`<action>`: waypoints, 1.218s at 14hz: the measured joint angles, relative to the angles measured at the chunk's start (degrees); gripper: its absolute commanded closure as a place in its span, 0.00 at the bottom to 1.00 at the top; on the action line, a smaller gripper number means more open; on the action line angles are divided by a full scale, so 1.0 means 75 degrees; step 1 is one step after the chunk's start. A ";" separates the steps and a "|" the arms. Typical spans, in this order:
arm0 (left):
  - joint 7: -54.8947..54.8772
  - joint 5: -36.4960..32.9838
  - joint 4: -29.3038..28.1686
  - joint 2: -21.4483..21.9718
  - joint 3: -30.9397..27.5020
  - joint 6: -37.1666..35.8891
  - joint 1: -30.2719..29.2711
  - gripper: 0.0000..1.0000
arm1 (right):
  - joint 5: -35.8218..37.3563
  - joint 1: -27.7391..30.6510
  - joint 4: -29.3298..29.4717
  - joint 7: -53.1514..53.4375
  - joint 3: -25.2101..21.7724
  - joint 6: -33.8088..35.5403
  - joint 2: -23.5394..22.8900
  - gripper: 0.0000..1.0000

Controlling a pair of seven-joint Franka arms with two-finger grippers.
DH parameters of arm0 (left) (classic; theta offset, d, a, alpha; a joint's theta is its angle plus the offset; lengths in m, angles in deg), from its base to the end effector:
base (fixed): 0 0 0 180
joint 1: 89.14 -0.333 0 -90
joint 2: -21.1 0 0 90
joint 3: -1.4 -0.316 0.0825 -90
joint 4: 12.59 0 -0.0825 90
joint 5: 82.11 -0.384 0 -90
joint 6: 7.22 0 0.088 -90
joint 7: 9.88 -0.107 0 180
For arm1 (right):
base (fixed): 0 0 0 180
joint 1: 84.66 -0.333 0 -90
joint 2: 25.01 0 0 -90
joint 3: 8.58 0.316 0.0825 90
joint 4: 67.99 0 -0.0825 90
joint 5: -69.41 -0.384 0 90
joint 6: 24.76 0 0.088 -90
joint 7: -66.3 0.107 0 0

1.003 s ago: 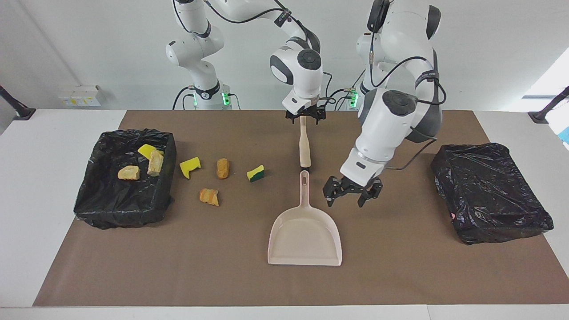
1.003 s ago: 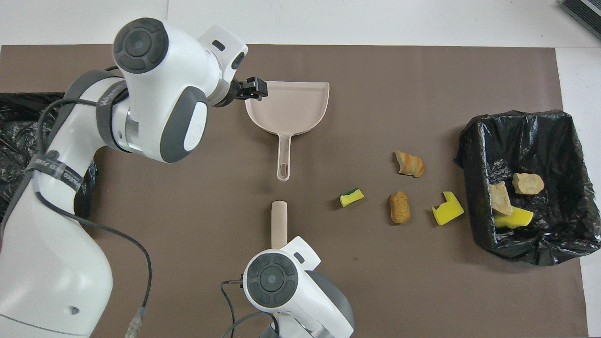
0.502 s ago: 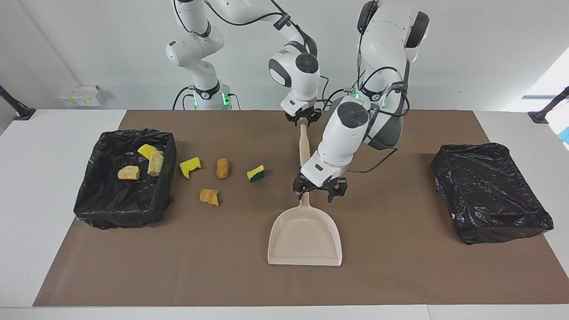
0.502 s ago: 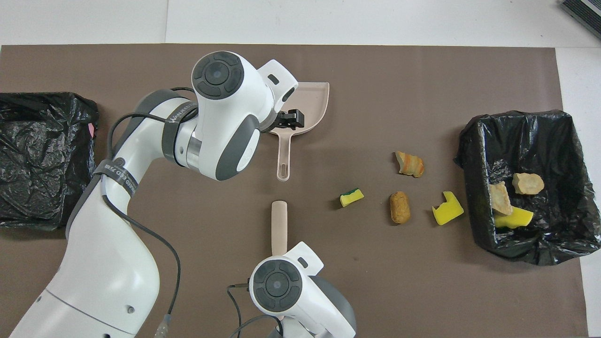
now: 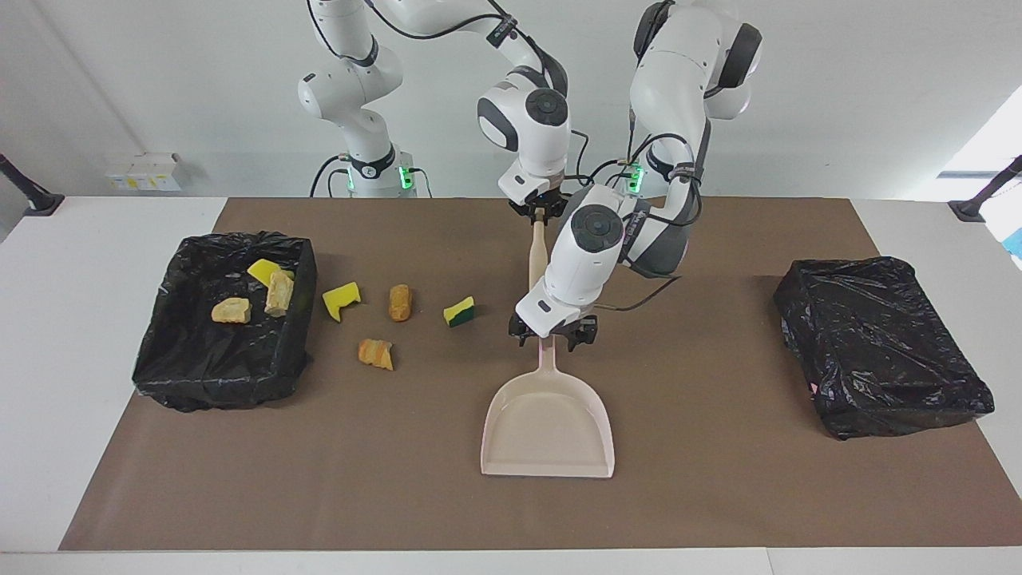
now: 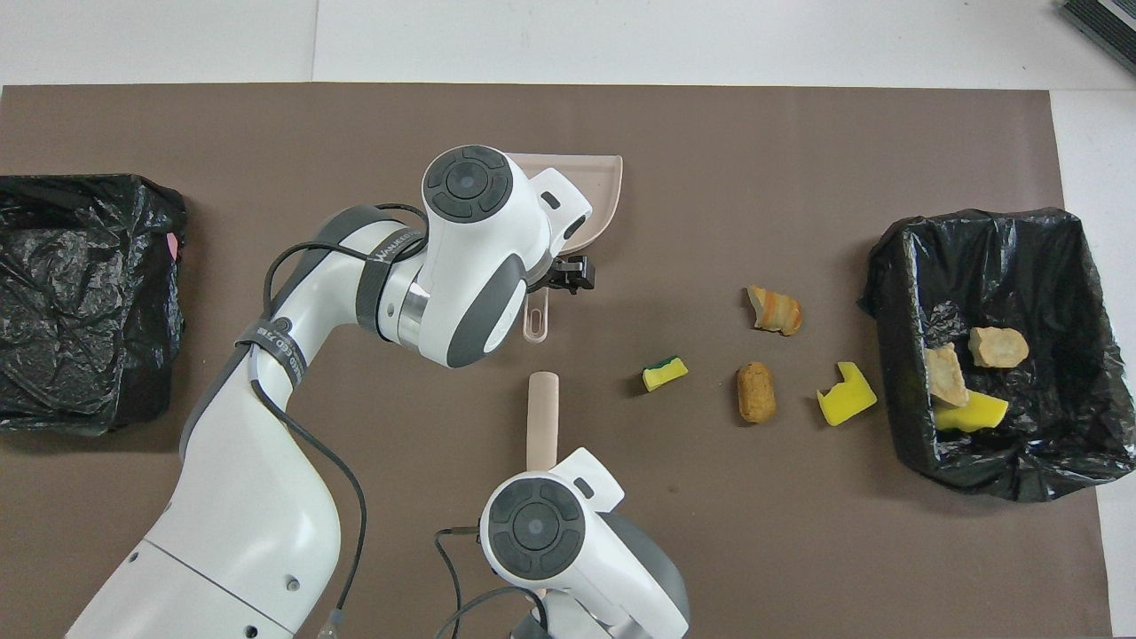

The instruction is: Sweep and dump trash in bin

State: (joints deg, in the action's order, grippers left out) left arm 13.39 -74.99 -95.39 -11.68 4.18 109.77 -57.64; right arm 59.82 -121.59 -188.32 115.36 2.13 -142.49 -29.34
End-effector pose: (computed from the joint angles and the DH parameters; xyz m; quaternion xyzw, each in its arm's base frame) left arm 0.5890 -0.4023 0.3588 0.9955 -0.0643 -0.0222 0.0662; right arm 0.3604 0.4072 0.3760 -0.9936 0.0554 0.0985 0.0075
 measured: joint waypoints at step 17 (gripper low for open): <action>-0.4315 -0.0804 0.0122 0.1159 -0.0262 -0.2573 -0.1163 1.00 | 0.2808 0.3374 -0.2354 -0.0334 -0.0062 0.2478 0.1910 1.00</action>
State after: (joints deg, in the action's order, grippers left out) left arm -18.97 -81.03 -94.47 -2.99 2.22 90.47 -66.36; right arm 80.88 -96.29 -205.98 112.86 1.66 -123.90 -15.01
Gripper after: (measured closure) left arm 0.683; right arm 0.744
